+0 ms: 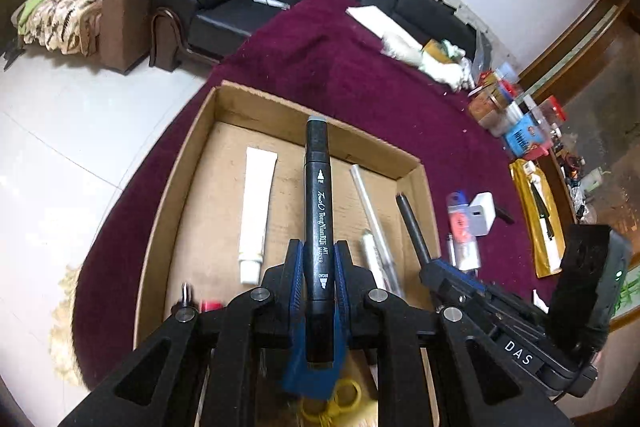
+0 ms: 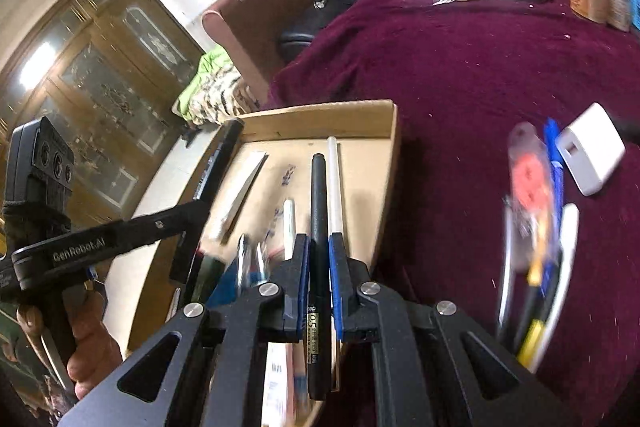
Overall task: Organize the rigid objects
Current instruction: 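Carry the black pen and black marker into the tray, open both tools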
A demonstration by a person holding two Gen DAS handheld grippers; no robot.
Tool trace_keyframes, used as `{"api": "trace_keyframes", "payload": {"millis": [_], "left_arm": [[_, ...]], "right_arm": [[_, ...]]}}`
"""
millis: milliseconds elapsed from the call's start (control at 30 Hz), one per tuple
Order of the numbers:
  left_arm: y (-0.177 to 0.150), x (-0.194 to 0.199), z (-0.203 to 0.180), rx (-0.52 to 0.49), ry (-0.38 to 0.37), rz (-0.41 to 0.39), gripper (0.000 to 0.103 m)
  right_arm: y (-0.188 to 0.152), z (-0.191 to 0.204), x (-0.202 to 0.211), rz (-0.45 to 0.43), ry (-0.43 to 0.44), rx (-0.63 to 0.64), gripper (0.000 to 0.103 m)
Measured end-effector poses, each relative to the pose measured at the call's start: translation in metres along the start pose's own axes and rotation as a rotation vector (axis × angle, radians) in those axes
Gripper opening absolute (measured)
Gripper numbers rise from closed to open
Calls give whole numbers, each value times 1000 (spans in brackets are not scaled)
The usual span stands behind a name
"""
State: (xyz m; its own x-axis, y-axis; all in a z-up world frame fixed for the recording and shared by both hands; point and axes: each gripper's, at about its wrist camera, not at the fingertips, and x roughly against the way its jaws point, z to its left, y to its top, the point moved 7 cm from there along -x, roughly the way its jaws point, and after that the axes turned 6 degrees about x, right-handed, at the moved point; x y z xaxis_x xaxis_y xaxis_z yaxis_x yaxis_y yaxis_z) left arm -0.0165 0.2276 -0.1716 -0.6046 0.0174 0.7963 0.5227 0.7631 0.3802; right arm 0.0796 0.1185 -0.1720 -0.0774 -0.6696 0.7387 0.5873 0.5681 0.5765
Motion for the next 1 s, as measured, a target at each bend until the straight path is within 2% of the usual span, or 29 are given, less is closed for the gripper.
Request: {"api": "trace_keyframes", "payload": {"millis": [167,433,467,533,600,667,767,867,900,933,1000], "left_arm": [[1,-25,8,6,34,64,15],[1,-30,16,7,75,60,15],[1,-30,16,8,72,59,18],[1,-28,14,3,56,57,35],[0,-25,12,-2,48,55,49],[-2,-21,8,-6,35,57,50],[-6,-12,3,-3,25,45,50],[-15,4,-13,-18,13,-7,53],[-20,10,-22,-31,8,-33,59],[-23,14,-28,-38,4,-50,64],[-33,22,-45,-62,-10,-99,68]], "right_arm": [[13,3,-16,16,-41,29,9],[8,8,-31,52,-73,66,10],[7,9,-30,52,-71,69,10],[8,9,-31,50,-68,68,11],[7,9,-27,46,-39,61,17],[8,7,-15,21,-13,42,31],[8,-2,12,-22,20,11,42],[6,-28,47,-79,50,-69,50],[4,-41,61,-101,53,-100,51],[2,-58,73,-122,36,-135,53],[0,-87,89,-148,-15,-191,54]]}}
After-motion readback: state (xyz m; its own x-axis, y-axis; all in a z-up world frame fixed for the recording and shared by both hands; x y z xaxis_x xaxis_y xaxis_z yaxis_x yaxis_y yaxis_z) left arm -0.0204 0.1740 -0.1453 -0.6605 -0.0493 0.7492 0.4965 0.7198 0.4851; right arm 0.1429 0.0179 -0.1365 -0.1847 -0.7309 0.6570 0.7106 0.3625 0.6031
